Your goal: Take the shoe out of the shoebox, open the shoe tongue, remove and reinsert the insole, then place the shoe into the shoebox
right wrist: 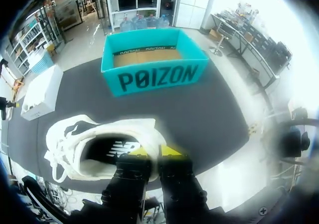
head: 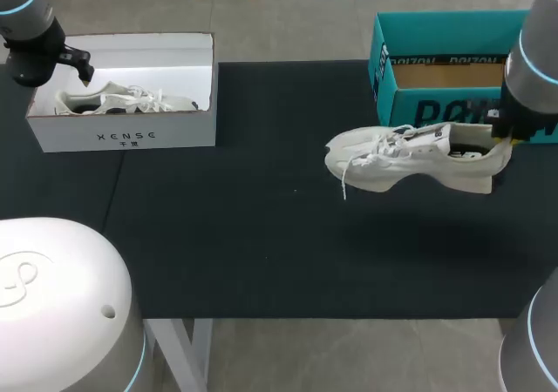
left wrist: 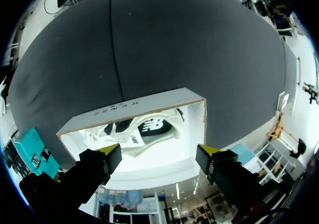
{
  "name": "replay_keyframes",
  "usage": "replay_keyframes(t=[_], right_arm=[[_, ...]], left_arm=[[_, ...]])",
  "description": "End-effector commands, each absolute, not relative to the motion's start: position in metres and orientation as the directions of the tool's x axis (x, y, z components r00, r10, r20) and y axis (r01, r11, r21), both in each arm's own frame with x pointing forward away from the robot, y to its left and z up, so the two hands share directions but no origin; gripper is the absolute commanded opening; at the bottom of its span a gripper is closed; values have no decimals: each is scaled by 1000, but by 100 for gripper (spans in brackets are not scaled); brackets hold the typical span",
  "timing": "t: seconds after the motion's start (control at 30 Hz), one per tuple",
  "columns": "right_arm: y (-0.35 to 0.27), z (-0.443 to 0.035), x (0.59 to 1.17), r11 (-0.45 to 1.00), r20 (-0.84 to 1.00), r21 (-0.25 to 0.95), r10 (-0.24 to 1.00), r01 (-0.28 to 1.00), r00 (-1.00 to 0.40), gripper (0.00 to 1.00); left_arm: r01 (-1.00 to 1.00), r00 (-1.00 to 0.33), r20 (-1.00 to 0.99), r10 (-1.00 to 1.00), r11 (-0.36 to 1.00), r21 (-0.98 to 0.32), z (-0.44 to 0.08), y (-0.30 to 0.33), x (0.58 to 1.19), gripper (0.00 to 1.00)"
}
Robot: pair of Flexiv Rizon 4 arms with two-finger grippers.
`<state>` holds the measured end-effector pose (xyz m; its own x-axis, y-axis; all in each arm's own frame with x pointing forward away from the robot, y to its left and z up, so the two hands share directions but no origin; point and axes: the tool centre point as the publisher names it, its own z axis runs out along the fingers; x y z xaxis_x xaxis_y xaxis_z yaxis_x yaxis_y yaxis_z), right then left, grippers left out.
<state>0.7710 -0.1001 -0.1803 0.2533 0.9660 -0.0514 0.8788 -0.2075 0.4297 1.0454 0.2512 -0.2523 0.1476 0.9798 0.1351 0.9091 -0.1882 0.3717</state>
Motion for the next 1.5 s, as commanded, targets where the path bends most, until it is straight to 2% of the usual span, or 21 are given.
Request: replay_keyframes(t=[0.03, 0.27, 0.8, 1.5], right_arm=[[-92, -205, 764, -195, -45, 486, 968, 852, 247, 0], [-70, -240, 755, -199, -19, 458, 972, 866, 233, 0], [-30, -304, 773, -133, -4, 368, 990, 920, 144, 0], [-19, -340, 814, -109, 9, 344, 994, 933, 112, 0]], left_arm=[[909, 148, 136, 980, -189, 372, -252, 251, 1046, 100], [909, 148, 136, 980, -189, 372, -252, 251, 1046, 100], [909, 148, 136, 980, -189, 372, -252, 251, 1046, 100], [909, 148, 136, 980, -189, 372, -252, 251, 1046, 100]])
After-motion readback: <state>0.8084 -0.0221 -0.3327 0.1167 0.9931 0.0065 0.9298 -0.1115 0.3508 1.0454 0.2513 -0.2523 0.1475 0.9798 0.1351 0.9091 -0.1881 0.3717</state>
